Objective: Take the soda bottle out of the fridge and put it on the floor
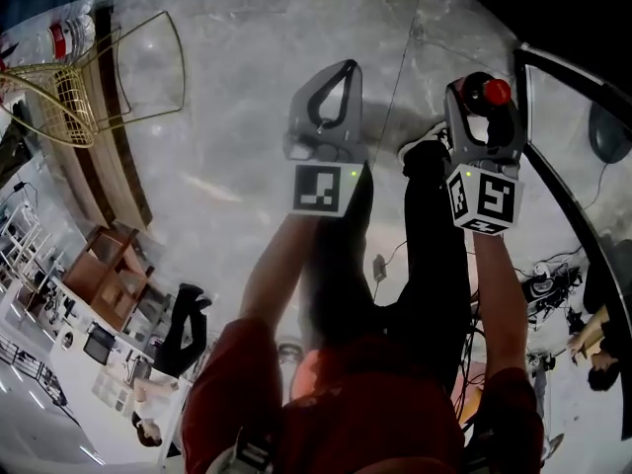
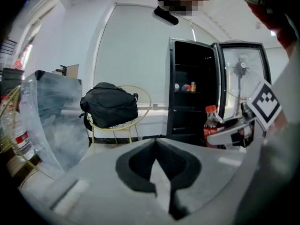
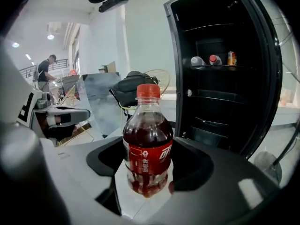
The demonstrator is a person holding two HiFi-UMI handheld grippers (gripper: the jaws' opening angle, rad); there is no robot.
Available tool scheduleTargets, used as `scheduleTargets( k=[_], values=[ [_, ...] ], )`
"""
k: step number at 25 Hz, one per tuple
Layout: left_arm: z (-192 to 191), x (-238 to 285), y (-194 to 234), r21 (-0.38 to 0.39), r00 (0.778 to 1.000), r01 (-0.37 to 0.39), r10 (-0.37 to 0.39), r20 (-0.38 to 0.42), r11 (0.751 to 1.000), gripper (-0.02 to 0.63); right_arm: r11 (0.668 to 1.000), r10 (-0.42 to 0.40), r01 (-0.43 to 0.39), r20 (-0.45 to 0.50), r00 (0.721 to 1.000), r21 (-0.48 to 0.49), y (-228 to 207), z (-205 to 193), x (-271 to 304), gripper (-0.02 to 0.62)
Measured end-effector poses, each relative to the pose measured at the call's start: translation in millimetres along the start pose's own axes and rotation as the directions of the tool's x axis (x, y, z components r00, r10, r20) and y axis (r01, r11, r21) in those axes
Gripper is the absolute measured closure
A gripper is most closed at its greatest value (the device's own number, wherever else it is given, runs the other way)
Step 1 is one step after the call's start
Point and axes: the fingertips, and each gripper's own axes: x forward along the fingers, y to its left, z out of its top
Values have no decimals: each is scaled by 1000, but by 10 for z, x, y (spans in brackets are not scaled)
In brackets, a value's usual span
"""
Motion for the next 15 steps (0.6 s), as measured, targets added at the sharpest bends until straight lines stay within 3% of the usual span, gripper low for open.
scheduleTargets(
  k=[5, 11, 15],
  values=[
    [-401, 40, 273, -32, 1000, -27, 27, -3, 999, 606, 998, 34, -34, -9, 999, -52, 193, -332, 357, 293],
    [-1172, 273, 508, -41, 998, -47, 46, -33, 998, 606, 989, 93, -93, -11, 996, -113, 255, -935, 942, 293],
    [-1701, 481, 514, -100, 998, -56, 54, -25, 993, 606, 980, 124, -120, 11, 992, -158, 191, -1357, 1228, 293]
  ],
)
